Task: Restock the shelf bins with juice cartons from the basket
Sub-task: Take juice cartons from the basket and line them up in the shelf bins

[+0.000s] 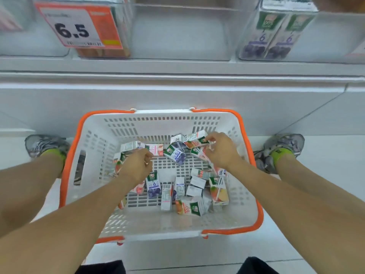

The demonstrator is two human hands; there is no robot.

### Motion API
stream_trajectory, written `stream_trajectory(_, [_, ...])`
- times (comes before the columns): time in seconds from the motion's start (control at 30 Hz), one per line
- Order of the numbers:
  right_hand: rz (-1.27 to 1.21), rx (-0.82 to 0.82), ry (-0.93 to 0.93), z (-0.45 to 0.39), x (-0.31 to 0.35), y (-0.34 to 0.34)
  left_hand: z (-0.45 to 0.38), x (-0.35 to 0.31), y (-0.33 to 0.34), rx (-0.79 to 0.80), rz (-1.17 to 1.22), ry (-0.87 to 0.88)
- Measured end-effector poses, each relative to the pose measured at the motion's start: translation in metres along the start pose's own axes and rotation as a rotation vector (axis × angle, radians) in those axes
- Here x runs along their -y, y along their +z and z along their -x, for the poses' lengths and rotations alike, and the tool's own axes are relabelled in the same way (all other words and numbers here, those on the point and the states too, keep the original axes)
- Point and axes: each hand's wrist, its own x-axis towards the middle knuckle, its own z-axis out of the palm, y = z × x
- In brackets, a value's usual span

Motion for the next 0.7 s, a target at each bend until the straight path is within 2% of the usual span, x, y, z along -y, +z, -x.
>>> stream_trajectory(0.17, [0.050, -0.001, 0.013, -0.034, -0.001, 0.030, -0.032, -0.005, 0.015, -0.044, 0.068, 0.038])
stream_trajectory(0.37, [0.142, -0.140, 0.032, -0.054, -0.003, 0.056, -0.074, -0.030, 0.043, 0.006, 0.088, 0.157])
stream_trajectory(0.5, [0.313, -0.073, -0.014, -0.046, -0.012, 0.057, -0.087, -0.034, 0.060, 0.023, 0.055, 0.187])
stream_trajectory(0.6, [0.305, -0.032, -0.090, -0.036, -0.020, 0.048, -0.087, -0.029, 0.066, 0.093, 0.033, 0.146])
stream_trajectory(0.7, [0.284, 0.018, -0.136, -0.027, -0.023, 0.030, -0.080, -0.027, 0.064, 0.039, 0.123, 0.082])
